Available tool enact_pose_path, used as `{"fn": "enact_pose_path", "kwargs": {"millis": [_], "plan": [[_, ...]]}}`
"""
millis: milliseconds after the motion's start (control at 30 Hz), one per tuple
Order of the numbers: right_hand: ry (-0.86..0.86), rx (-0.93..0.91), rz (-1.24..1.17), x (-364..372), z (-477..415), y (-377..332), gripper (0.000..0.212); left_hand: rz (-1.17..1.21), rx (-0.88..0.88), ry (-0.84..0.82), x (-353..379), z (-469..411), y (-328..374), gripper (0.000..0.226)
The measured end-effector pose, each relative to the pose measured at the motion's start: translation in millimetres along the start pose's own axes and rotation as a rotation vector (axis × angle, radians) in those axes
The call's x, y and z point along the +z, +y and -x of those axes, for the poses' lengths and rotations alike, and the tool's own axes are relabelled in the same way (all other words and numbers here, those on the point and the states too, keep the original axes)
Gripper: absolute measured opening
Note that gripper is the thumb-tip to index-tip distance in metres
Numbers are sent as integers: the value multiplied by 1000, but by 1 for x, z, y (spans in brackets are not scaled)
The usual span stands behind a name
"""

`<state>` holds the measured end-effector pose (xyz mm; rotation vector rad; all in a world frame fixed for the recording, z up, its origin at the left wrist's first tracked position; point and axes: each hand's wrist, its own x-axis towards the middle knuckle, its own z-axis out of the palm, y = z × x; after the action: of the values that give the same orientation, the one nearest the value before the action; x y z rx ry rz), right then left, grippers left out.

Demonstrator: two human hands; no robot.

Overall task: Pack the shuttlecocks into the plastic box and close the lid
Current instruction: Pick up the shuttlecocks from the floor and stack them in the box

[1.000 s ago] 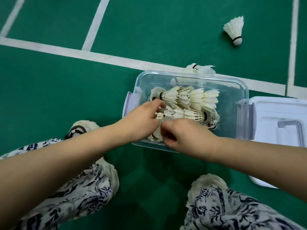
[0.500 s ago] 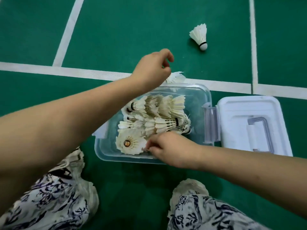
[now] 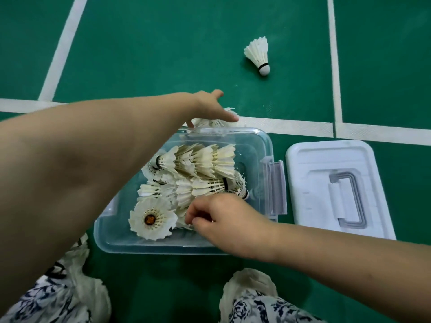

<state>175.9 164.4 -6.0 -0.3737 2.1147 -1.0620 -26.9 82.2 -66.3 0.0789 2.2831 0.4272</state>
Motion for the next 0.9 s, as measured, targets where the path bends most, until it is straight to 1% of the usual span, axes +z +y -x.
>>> {"fn": "enact_pose_path", "kwargs": {"millis": [67, 167, 233, 300, 500, 700, 900], "plan": [[-8, -15, -10, 1, 0, -1, 20, -70, -23, 12, 3, -6, -4, 88], [-8, -30, -17, 2, 2, 1, 21, -165, -22, 46, 6, -12, -9, 68], [0, -32, -20, 2, 3, 4, 21, -173, -15, 49, 6, -13, -10, 56], [6, -23, -17, 3, 4, 8, 21, -165, -16, 55, 5, -13, -10, 51], [2, -13, -12, 3, 8, 14, 22, -195, -1, 86, 6, -12, -9, 46], [-5, -30, 29, 3, 12, 17, 22, -196, 22, 68, -1, -5, -4, 56], [-5, -33, 34, -1, 13, 14, 24, -369, 116, 235, 5, -5, -3, 46]]}}
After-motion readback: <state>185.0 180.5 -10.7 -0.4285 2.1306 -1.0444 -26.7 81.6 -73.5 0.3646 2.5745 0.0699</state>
